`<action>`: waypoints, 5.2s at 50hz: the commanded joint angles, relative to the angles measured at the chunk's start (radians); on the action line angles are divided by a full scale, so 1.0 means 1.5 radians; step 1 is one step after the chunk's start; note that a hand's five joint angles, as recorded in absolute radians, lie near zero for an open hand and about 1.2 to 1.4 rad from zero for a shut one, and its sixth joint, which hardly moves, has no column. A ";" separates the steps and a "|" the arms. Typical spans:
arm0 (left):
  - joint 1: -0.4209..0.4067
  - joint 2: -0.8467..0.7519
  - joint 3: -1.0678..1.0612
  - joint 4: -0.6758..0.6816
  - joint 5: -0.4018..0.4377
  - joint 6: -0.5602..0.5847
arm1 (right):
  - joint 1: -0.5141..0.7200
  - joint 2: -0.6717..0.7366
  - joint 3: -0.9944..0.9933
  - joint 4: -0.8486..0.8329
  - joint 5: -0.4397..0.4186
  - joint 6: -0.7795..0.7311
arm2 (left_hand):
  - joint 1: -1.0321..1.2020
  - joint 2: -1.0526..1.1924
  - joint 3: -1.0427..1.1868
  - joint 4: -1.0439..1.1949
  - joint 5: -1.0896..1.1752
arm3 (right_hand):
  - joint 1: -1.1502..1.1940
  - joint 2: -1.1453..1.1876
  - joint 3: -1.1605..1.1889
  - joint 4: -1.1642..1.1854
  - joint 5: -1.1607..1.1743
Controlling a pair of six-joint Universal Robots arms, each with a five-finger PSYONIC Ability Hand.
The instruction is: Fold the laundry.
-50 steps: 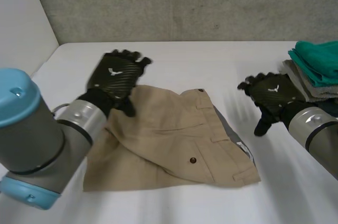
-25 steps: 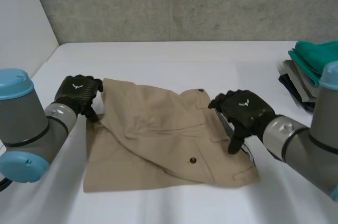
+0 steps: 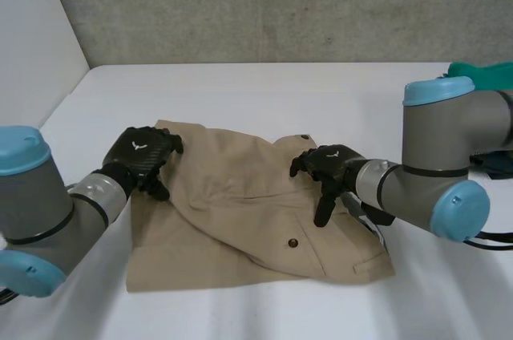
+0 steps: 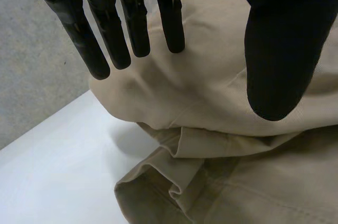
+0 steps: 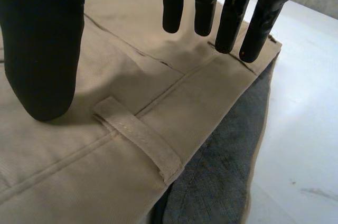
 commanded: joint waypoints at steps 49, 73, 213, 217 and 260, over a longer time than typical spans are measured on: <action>-0.058 -0.006 0.566 0.252 -0.116 -0.015 | 0.018 -0.077 -0.228 -0.712 0.141 -0.065 | 0.609 0.612 0.613 0.620 0.624 | 0.725 0.699 0.691 0.691 0.700; -0.094 0.173 -0.082 0.078 -0.109 0.049 | 0.017 -0.163 0.165 -0.274 0.084 -0.186 | 0.609 0.612 0.613 0.620 0.624 | 0.725 0.699 0.691 0.691 0.700; -0.215 0.269 -0.169 -0.457 -0.155 0.113 | -0.111 -0.471 0.516 0.174 0.055 -0.473 | 0.609 0.612 0.613 0.620 0.624 | 0.725 0.699 0.691 0.691 0.700; -0.215 0.229 -0.124 -0.399 -0.156 0.113 | -0.107 -0.445 0.491 0.105 0.060 -0.464 | 0.609 0.612 0.613 0.620 0.624 | 0.725 0.699 0.691 0.691 0.700; -0.203 -0.338 0.399 0.191 -0.204 0.340 | -0.034 0.017 0.105 -0.468 0.199 -0.401 | -0.205 -0.202 -0.201 -0.194 -0.190 | -0.089 -0.116 -0.123 -0.123 -0.114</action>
